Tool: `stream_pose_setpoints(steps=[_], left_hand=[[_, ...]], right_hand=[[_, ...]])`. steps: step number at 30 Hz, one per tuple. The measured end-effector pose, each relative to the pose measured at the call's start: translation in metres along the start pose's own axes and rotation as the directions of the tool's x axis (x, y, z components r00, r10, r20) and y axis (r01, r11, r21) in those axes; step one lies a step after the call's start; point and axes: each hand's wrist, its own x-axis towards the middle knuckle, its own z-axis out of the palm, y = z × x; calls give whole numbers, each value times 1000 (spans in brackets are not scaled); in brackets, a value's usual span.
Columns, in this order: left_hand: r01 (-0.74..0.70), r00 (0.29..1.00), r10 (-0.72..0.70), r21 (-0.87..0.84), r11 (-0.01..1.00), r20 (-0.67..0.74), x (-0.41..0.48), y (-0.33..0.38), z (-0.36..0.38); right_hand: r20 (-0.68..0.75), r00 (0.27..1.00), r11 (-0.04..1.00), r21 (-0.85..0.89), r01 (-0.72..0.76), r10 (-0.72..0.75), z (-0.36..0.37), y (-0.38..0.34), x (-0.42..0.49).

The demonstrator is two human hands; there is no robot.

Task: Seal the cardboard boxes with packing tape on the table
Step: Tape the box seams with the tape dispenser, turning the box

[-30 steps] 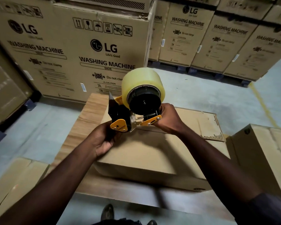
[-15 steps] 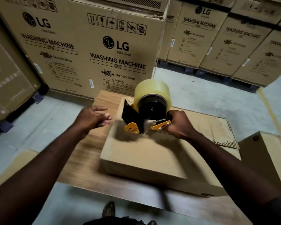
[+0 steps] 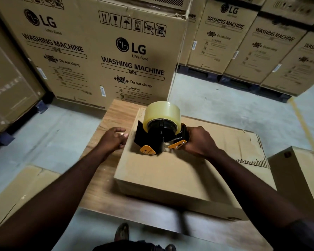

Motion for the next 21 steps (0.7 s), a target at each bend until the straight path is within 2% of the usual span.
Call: stream_pose_setpoints(steps=[3,5,7,9,10,12,13,16,18,21], left_hand=[[135,983,-135,8,991,124,-6,-9,19],[174,974,-170,-12,985,152,-13,-13,21],[100,988,-105,52,994,109,-12,-20,21],[29,996,-19,117,993,-86,-7,-24,18],[1,982,14,79,997,-190,-5,-21,17],[-121,959,114,-12,993,-258,-1,-13,21],[-188,951,186,13,982,-249,-2,-8,24],[-318,925,364,304,898,-111,-10,-3,37],[-328,930,367,399,856,-23,-13,-10,40],[-325,930,366,399,857,-28,-13,-12,39]], right_hand=[[-6,999,998,-58,33,-34,4,2,1],[4,999,997,-58,43,-43,4,4,1],[24,999,998,-51,42,-40,2,3,2],[79,996,998,-50,43,-39,-1,3,4],[118,992,998,-47,43,-37,-2,3,6],[206,978,999,-23,45,-40,-7,3,10],[246,968,999,-4,46,-43,-9,3,12],[307,950,998,37,52,-61,-13,4,17],[292,952,995,0,97,-93,-13,6,15],[285,950,989,-40,144,-127,-18,14,7]])
